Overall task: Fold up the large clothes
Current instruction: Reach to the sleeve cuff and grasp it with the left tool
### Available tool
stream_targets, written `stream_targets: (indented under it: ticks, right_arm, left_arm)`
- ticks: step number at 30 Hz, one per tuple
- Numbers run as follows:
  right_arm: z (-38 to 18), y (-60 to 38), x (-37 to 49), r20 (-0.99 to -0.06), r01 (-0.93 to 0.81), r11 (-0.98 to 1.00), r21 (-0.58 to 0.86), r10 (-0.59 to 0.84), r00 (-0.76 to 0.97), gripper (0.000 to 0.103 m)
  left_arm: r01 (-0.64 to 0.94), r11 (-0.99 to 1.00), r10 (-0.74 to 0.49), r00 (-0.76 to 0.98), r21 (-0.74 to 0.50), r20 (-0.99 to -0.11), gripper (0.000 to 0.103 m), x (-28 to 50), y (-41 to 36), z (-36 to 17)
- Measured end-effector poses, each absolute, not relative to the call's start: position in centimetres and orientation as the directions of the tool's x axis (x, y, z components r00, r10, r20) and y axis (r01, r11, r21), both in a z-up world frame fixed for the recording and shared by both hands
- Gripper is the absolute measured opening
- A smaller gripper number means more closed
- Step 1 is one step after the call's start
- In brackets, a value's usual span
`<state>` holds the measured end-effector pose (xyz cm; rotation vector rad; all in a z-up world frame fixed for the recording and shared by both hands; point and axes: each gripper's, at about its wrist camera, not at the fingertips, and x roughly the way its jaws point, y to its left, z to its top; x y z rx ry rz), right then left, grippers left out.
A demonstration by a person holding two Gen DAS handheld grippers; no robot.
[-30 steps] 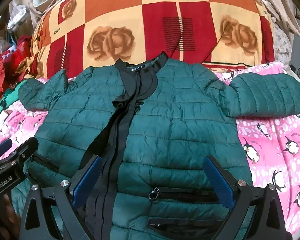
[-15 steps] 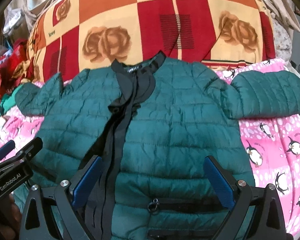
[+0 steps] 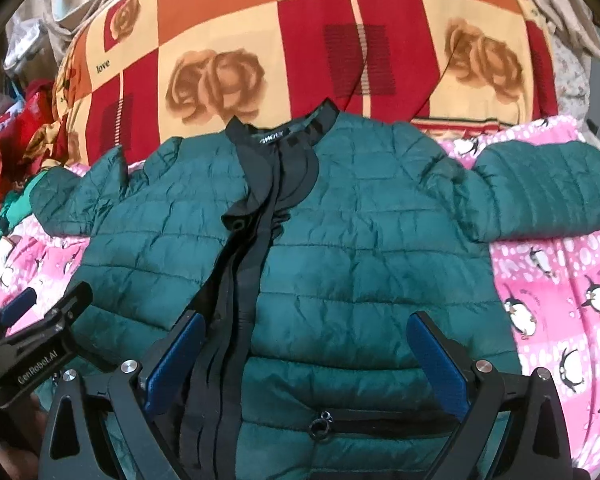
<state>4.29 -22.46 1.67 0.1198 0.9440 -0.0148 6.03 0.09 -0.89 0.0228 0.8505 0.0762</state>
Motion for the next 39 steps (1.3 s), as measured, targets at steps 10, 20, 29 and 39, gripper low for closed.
stream_targets:
  ticks: [10, 20, 29, 39]
  right_arm:
    - [2.5, -21.5, 6.7, -0.8, 0.033, 0.994, 0.107, 0.066, 0.597, 0.1]
    - [1.1, -20.2, 11.9, -0.8, 0.036, 0.99, 0.135, 0.088, 0.593, 0.1]
    - [-0.3, -18.6, 14.6, -0.811, 0.007, 0.988, 0.155, 0.123, 0.572, 0.1]
    - [-1.4, -17.8, 14.8, -0.821, -0.029, 0.986, 0.163, 0.152, 0.551, 0.1]
  left_arm:
    - [-0.083, 0.992, 0.122, 0.676, 0.09, -0.727, 0.102, 8.9, 2.4, 0.0]
    - [-0.184, 0.98, 0.181, 0.657, 0.078, -0.732, 0.102, 14.8, 8.3, 0.8]
    - [-0.284, 0.958, 0.218, 0.615, 0.045, -0.758, 0.102, 19.1, 14.6, -0.2]
    - [-0.528, 0.847, 0.302, 0.564, -0.054, -0.769, 0.102, 24.2, 28.2, -1.1]
